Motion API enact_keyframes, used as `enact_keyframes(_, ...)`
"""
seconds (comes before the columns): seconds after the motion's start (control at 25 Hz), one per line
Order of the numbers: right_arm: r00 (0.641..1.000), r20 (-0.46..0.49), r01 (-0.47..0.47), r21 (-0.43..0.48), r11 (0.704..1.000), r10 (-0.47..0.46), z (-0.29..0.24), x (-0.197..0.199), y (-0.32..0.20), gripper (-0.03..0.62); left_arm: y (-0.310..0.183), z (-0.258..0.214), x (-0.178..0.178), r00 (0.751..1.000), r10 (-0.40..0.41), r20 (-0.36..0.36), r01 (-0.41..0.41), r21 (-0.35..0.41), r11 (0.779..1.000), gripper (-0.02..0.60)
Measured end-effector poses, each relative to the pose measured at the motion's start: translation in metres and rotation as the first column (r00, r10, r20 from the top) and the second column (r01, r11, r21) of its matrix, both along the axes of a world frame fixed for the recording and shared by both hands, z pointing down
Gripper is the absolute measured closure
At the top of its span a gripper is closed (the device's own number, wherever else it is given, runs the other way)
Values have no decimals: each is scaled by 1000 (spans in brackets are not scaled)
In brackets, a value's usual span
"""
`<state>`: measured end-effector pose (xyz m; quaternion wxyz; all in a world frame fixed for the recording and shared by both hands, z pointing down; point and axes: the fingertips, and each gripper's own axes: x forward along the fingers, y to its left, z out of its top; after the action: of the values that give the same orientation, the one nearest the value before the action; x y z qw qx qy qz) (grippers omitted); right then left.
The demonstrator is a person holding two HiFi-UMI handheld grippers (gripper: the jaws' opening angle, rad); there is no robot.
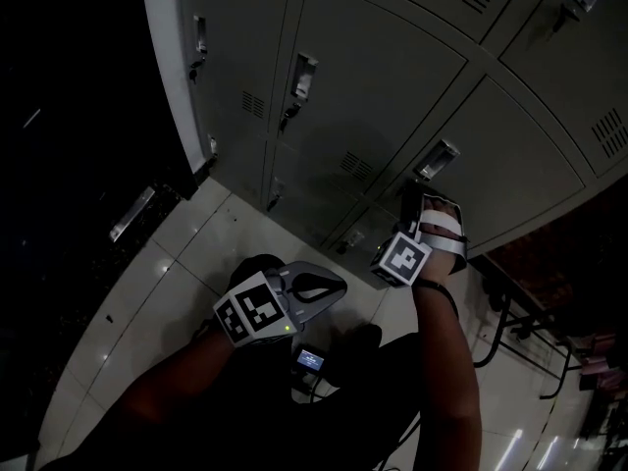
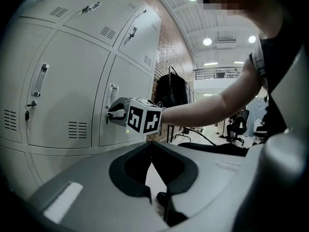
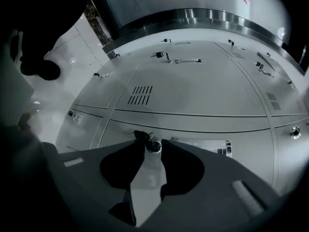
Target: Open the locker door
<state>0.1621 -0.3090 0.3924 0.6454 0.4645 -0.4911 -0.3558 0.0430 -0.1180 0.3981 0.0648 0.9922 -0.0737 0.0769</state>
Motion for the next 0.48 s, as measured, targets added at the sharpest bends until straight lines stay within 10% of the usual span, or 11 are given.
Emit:
enact_keyframes(0.28, 997, -80, -4, 12, 1000, 5, 7, -4, -9, 553, -1, 0, -2, 1000, 0, -6, 0, -5, 1000, 569)
enact_keyframes(0.48, 991, 123, -59, 49, 997, 53, 6, -1, -8, 554, -1, 0, -1, 1000, -1, -2, 1, -2, 1000, 569)
